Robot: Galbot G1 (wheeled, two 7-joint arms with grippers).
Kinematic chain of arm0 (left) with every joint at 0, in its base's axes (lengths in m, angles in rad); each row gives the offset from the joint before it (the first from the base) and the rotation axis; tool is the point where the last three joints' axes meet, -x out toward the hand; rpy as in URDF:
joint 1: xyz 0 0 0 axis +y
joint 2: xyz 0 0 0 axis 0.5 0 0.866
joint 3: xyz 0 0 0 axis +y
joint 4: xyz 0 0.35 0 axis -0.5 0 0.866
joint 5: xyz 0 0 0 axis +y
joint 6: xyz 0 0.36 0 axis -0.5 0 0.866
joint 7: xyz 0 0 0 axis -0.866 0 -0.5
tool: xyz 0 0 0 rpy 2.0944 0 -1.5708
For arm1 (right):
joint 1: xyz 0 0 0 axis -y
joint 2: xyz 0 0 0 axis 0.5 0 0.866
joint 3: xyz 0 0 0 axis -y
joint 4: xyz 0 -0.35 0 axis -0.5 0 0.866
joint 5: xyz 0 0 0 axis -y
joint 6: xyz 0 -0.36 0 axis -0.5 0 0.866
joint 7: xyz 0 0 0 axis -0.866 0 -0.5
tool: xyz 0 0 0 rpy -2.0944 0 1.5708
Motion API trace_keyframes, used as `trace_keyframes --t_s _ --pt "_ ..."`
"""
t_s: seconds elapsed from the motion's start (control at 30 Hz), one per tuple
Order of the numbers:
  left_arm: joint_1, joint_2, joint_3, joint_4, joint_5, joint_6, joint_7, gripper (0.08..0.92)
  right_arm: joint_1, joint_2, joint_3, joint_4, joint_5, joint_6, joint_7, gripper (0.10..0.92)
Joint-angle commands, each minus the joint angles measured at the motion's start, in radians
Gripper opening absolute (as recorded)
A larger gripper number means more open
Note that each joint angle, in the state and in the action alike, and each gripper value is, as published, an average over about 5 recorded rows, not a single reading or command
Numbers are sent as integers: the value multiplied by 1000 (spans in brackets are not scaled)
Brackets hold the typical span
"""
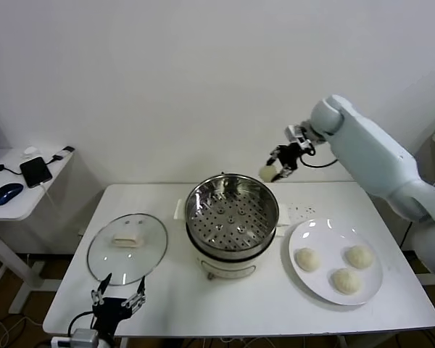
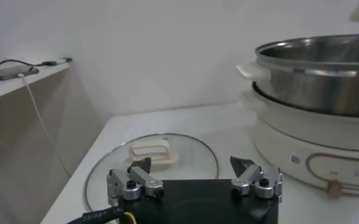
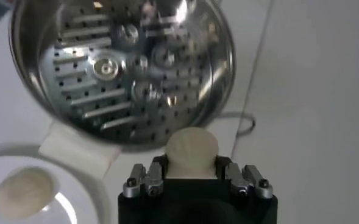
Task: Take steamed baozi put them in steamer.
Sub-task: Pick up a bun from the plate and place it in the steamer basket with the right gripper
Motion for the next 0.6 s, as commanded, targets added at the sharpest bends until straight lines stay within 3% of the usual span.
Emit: trace_keyframes --t_s 0.03,0.27,0.6 --pt "-3 -7 0 -8 -9 1 -2 823 131 157 -185 -139 145 325 -45 535" --pt "-3 -8 -5 -8 -11 1 -5 823 93 158 -214 -17 -112 516 -6 535" --pt "-8 -12 -3 -1 -9 4 -5 823 -4 151 -115 104 -528 531 189 535"
